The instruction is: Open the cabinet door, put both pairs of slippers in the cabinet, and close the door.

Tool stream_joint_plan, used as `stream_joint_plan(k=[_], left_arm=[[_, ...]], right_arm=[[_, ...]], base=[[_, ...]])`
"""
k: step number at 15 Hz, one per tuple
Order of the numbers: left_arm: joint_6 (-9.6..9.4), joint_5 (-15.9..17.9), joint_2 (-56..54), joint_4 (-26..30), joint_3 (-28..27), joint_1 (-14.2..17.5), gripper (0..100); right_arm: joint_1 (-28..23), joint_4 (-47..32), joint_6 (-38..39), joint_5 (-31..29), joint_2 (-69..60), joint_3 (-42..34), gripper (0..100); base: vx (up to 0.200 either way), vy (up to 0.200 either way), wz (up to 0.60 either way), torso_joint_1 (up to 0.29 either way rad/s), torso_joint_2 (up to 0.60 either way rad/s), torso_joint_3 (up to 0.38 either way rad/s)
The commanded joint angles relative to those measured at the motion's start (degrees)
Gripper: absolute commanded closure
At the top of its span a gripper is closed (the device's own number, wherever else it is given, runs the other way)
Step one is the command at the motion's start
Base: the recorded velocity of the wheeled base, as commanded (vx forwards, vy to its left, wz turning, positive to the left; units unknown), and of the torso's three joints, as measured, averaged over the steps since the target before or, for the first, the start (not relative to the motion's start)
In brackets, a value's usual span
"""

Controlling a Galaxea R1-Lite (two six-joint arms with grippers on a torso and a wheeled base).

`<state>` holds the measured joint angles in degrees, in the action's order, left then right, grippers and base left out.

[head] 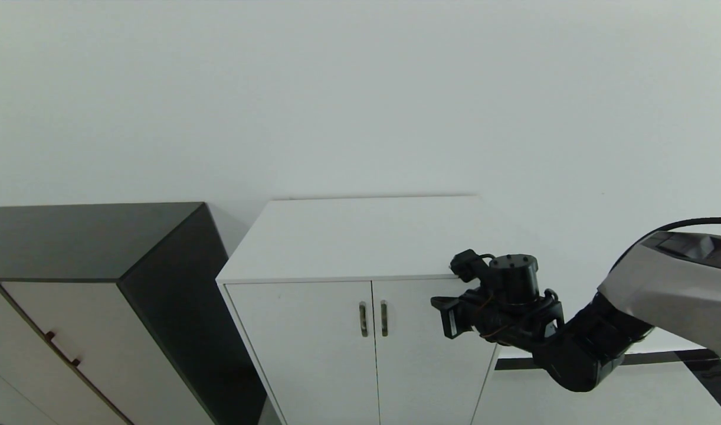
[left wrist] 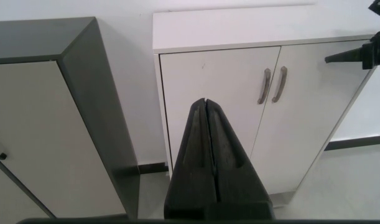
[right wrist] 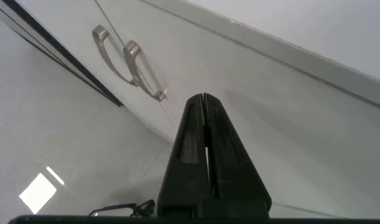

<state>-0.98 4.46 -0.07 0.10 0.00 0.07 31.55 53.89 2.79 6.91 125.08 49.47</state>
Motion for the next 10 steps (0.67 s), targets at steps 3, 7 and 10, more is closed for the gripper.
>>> stream_joint_plan(k=[3,7,10], left_arm=[[0.01,0.02,0.07,-0.01,0.0,0.01,100],[0.01,0.02,0.07,-0.01,0.0,0.01,100],[0.01,0.02,0.07,-0.01,0.0,0.01,100]], right_arm=[[0.36,0.16,0.11,-0.06,-10.47,-9.48,100],[0.36,0.16,0.11,-1.9,-21.28,-20.03,100],[0.09,0.07,0.02,-6.91,-27.17,-25.39,100]], base=[[0.0,0.0,0.0,0.0,0.0,0.0],[0.0,0.0,0.0,0.0,0.0,0.0],[0.0,0.0,0.0,0.0,0.0,0.0]])
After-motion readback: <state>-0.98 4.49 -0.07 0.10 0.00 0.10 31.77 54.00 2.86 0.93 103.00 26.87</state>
